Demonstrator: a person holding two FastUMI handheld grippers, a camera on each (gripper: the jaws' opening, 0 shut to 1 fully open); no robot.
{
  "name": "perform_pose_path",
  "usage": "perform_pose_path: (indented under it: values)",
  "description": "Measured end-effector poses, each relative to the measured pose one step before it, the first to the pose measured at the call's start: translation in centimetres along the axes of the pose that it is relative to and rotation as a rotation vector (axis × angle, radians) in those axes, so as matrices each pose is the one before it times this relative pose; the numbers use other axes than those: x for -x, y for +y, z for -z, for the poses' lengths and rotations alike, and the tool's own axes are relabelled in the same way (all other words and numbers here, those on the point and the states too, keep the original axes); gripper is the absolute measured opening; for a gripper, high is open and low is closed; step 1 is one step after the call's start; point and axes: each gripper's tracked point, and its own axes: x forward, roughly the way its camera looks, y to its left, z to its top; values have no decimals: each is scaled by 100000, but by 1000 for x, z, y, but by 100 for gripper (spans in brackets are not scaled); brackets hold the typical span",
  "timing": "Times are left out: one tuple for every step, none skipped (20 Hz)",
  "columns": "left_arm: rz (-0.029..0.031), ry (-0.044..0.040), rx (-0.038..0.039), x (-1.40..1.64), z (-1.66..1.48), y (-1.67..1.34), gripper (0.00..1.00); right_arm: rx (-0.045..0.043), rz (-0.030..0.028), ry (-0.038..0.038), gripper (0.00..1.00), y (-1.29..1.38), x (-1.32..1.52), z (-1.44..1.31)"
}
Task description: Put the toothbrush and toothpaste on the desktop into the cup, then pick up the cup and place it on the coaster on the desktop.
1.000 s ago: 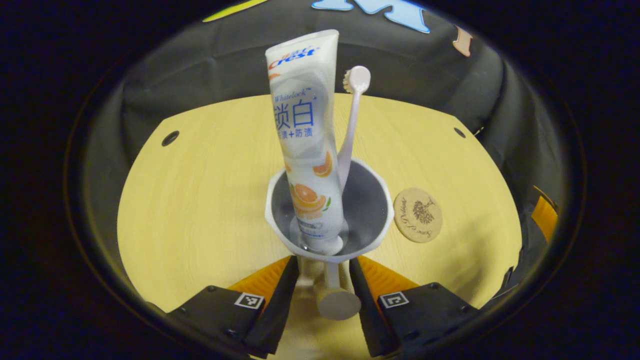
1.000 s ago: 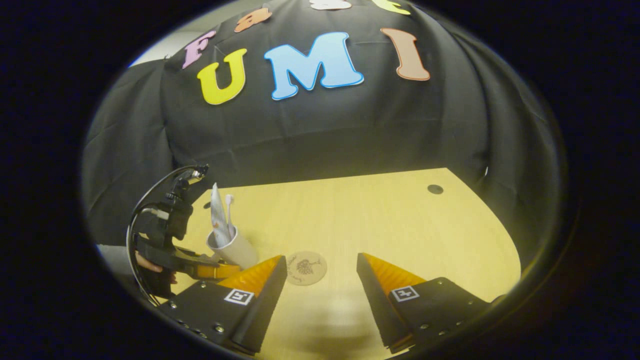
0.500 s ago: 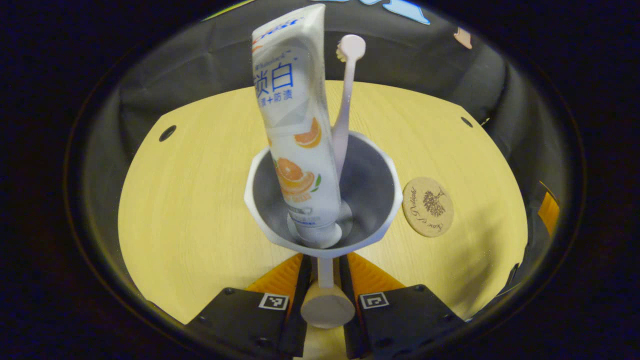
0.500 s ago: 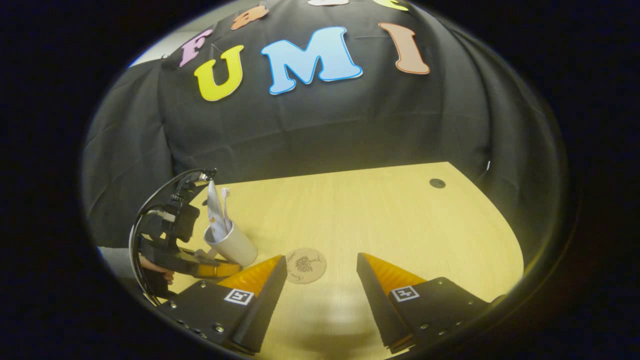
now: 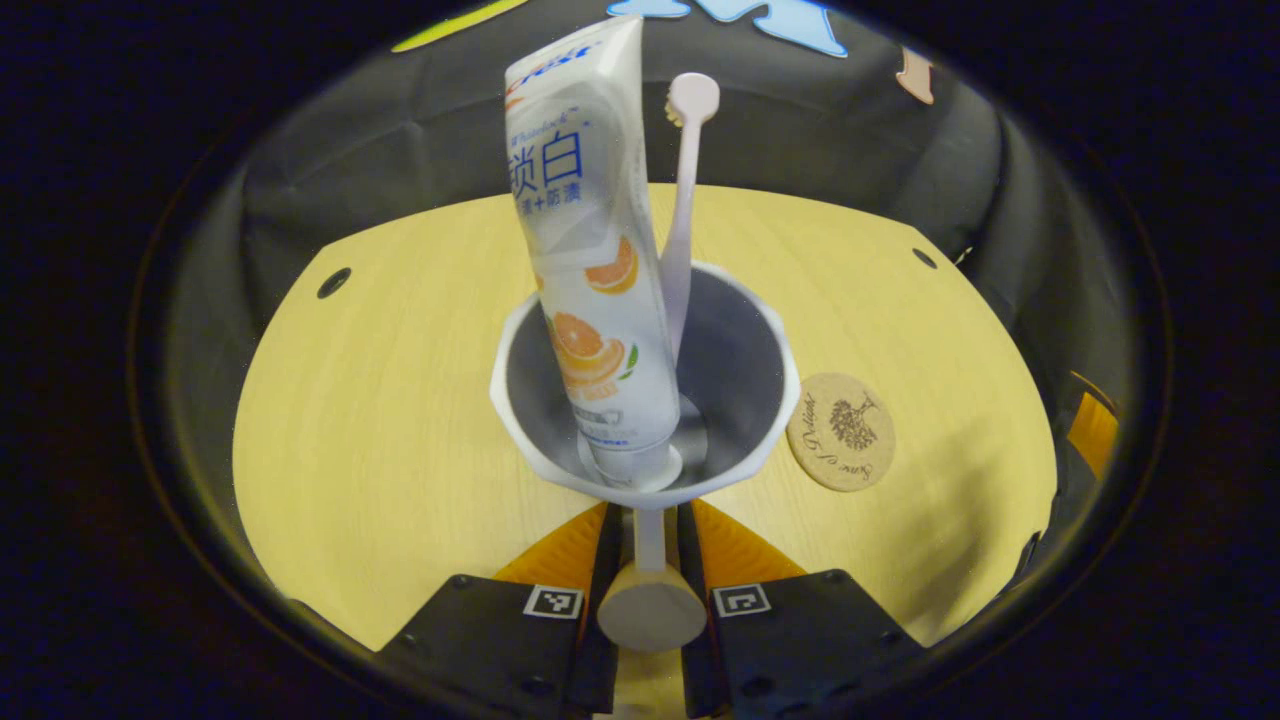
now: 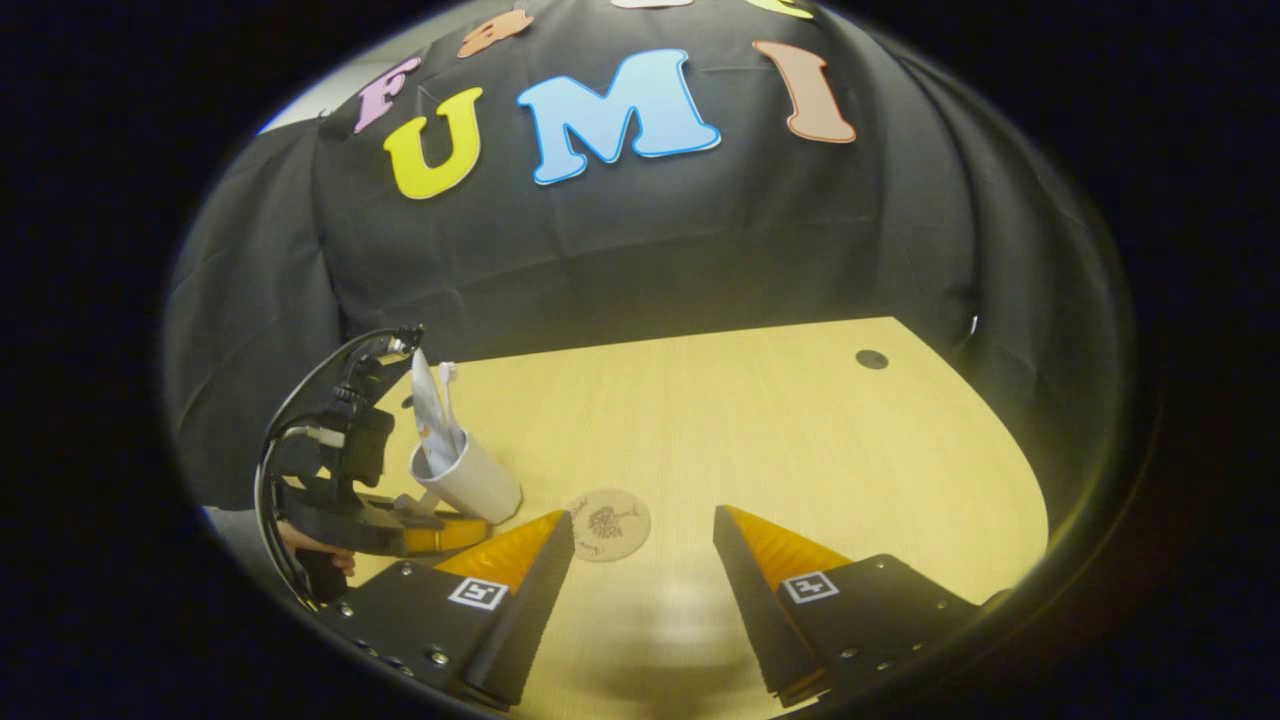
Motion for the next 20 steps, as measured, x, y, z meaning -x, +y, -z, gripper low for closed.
perform_pose_path:
  values:
    - [166,-1268,-1597,352,97,-135,39,-260,69,-68,84,-30,82,-26]
    - [649,-920,-1748,338,142,-229,39,-293,42,-92,84,-53,15,-4]
    - [757,-662,-1830,71,39,-257,39,-233,88,-136,84,-56,87,-56]
    - [1137,-349,-1953,195,0,-208,39,-263,90,-82,84,-6,144,40]
    - [1196,-279,-1405,-273,-329,-36,39,-245,124,-315,84,-86,87,-143]
    - [1587,-248,-1090,-62,-78,-629,27,-102,174,-469,84,-99,262,-81]
    - [1482,77,-860,-63,-26,-541,33,145,388,-419,84,-189,292,-56]
    - [1574,164,-636,-214,-154,-257,33,326,592,-306,84,-272,339,-2]
    - [1578,220,-441,-483,-223,-692,33,277,703,-363,84,-333,266,-41]
    - [1392,195,-399,-359,-53,-745,33,79,745,-250,84,-514,308,123]
    - [1222,435,-582,-297,-41,-571,33,-319,640,-91,84,-483,351,118]
    - [1060,524,-478,-413,108,-794,33,-659,648,42,84,-443,352,142]
    - [830,694,-438,-288,10,-680,33,-842,645,15,84,-502,136,3]
    - [660,825,-449,-336,31,-567,33,-889,723,-26,84,-533,260,173]
    - [569,598,-296,-353,30,-374,33,-865,652,56,81,-465,203,54]
    - [40,611,-228,-369,22,-355,33,-800,628,57,84,-619,200,185]
    - [-156,322,-78,-321,-17,-235,33,-740,650,135,84,-592,83,62]
    - [-150,343,-25,-75,-130,-457,32,-733,561,65,84,-546,132,-2]
    - [-505,839,-33,-127,-87,-184,32,-755,573,138,84,-610,286,218]
    - [-732,1008,-138,-340,-32,-168,33,-834,409,182,84,-597,182,221]
